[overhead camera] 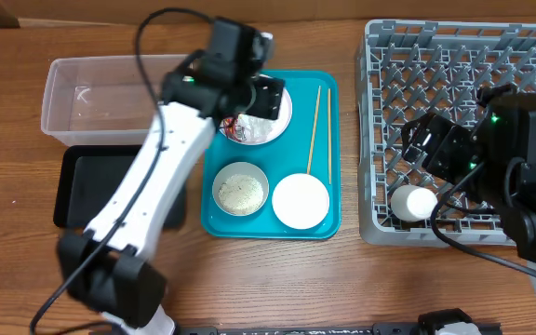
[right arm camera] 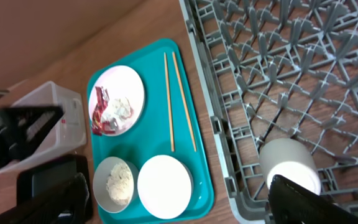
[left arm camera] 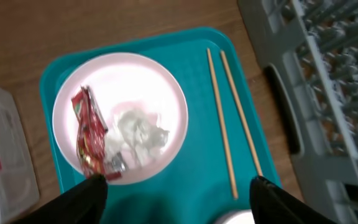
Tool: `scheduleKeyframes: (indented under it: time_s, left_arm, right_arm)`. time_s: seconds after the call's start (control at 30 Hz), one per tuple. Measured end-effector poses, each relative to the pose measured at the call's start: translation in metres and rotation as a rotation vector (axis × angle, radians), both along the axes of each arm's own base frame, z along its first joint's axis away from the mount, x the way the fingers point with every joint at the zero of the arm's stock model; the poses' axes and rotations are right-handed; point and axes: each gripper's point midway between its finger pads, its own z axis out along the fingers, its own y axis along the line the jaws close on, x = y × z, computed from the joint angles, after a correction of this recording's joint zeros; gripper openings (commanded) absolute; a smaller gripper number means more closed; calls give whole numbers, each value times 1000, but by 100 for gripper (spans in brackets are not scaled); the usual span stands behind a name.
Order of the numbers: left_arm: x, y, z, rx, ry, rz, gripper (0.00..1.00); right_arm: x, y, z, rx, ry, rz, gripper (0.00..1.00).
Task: Sort waste into correct bins and load items into the dishwasher
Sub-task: 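Grasp the crumpled tissue on the white plate with the left gripper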
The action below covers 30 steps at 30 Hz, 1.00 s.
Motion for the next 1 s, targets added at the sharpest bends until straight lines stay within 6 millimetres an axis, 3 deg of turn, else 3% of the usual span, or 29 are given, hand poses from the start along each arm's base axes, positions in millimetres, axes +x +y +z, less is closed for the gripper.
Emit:
scheduleKeyframes:
  time_s: [0.1,0.23,0.37,0.4,0.5,0.53,0.77,1.0]
  left_arm:
    - [12,-9,-34,45,35,31,70]
    - [28,-15,-116,108,149,71,67]
    - [29,-13,-164,153,218,82,60]
    - [29,-13,-171,159,229,85,52]
    - [29,-12,-182,166,246,96,9]
    - [30,-12,-183,167,246,100,4]
    - [18,-6,-170,201,310,100,4]
    - [24,7,-82,177,298,129,4]
  right_arm:
    - [-1,0,-2,-2,10,2,96]
    - [-5,-1,-8,-8,45,2,96]
    - [-4,-1,-16,-14,81,2,96]
    - [-4,0,-18,-15,89,2,96]
    - [-2,0,-23,-20,115,1,96]
    - [-1,0,-25,-21,123,2,96]
    - [0,0,-29,-24,137,2,96]
    - [-4,-1,-31,-27,157,2,95]
